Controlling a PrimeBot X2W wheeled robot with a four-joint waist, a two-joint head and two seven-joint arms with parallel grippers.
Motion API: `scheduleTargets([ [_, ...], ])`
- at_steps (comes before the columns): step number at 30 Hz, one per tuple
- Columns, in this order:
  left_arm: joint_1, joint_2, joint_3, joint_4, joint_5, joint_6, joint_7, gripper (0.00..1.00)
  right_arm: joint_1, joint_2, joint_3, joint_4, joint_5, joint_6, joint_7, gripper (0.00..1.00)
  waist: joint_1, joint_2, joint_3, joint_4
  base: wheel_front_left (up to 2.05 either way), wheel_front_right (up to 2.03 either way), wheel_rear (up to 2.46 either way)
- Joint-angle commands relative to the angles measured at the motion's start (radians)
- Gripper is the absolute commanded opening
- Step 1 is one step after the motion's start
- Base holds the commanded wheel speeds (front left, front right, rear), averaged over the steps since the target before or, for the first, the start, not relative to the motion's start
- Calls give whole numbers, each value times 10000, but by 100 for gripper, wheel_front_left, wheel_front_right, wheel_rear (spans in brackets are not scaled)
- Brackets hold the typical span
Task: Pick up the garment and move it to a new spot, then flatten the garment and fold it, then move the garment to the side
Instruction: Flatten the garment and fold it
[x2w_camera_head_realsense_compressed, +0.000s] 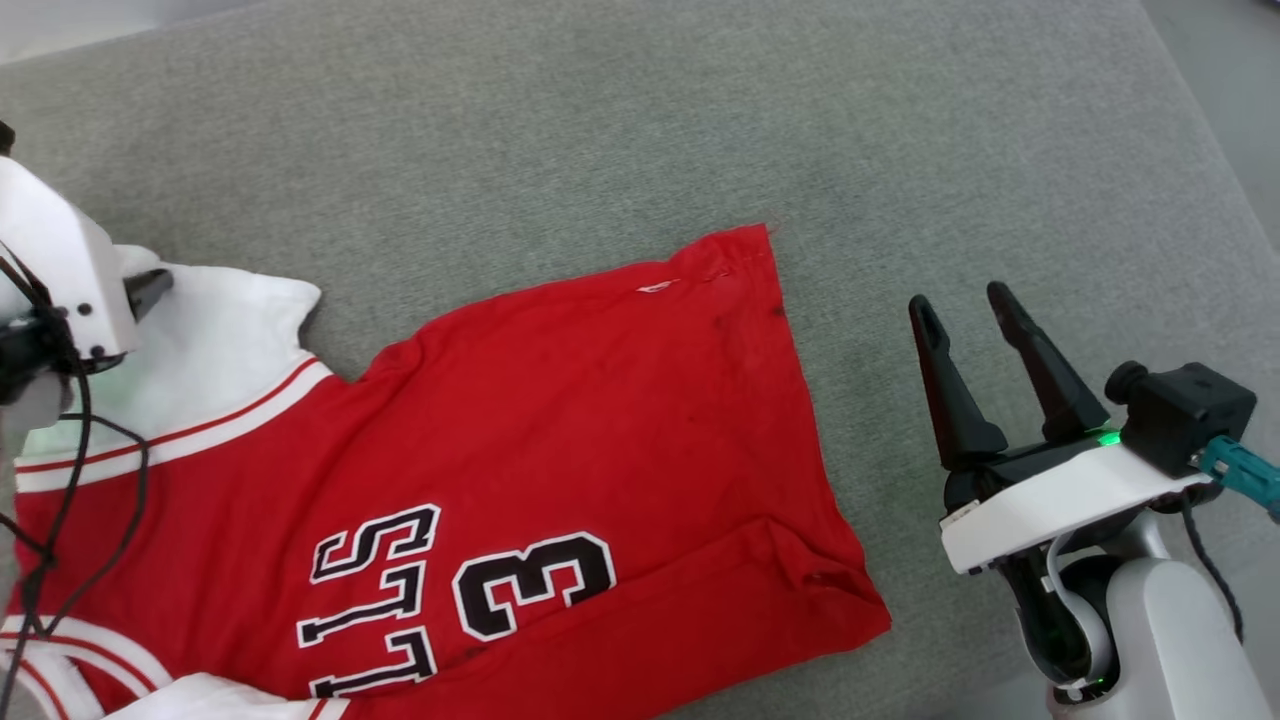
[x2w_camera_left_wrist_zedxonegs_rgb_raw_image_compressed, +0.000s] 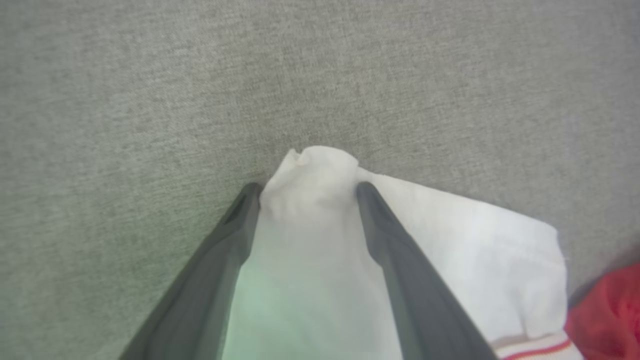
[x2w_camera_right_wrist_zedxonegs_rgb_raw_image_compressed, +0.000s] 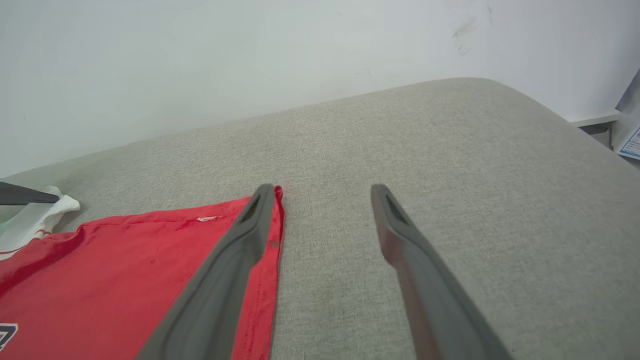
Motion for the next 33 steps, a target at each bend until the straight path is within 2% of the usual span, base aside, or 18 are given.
scheduleTargets([
  [1,105,-18,-142,206,-97,96,420,100,-68,59,31,91,86,0,-76,100,-1,0,56,-117,0,0,0],
  [2,207,-65,-211,298,-180,144,739,100,-59,68,34,157,114,0,-98,100,-1,0,73,-156,0,0,0],
  [3,287,-95,-268,365,-227,210,963,95,-70,80,47,203,176,0,-127,100,-1,0,90,-195,0,0,0],
  [4,364,-141,-282,424,-315,287,1132,59,-80,91,69,283,243,0,-134,100,-1,0,106,-234,0,0,0],
  [6,533,-306,-256,482,-463,389,1246,0,-145,104,91,367,360,0,-204,100,-1,0,122,-296,0,0,0],
  [11,758,-541,-133,460,-676,387,957,0,-297,115,63,643,724,0,-255,100,-1,0,24,-288,0,0,0],
  [15,556,-630,-13,326,-516,223,176,0,-588,93,-22,1186,1193,0,-135,100,-1,0,-188,-75,0,0,0],
  [20,87,-810,46,227,-248,-90,-997,0,-1383,-196,43,2483,2019,0,472,100,-1,0,-461,454,0,0,0],
  [26,-510,-1396,-133,26,53,-474,-2043,0,-2772,-1094,521,4055,2990,0,2396,100,-1,0,-542,1364,0,0,0],
  [29,-814,-1747,-224,-71,81,-546,-2301,0,-3510,-1506,785,4613,3218,0,3715,100,-1,0,-406,1785,0,0,0],
  [33,-1078,-2056,-304,-106,137,-677,-2598,0,-4517,-1820,1141,5079,3230,0,4842,100,-1,0,-106,2189,0,0,0],
])
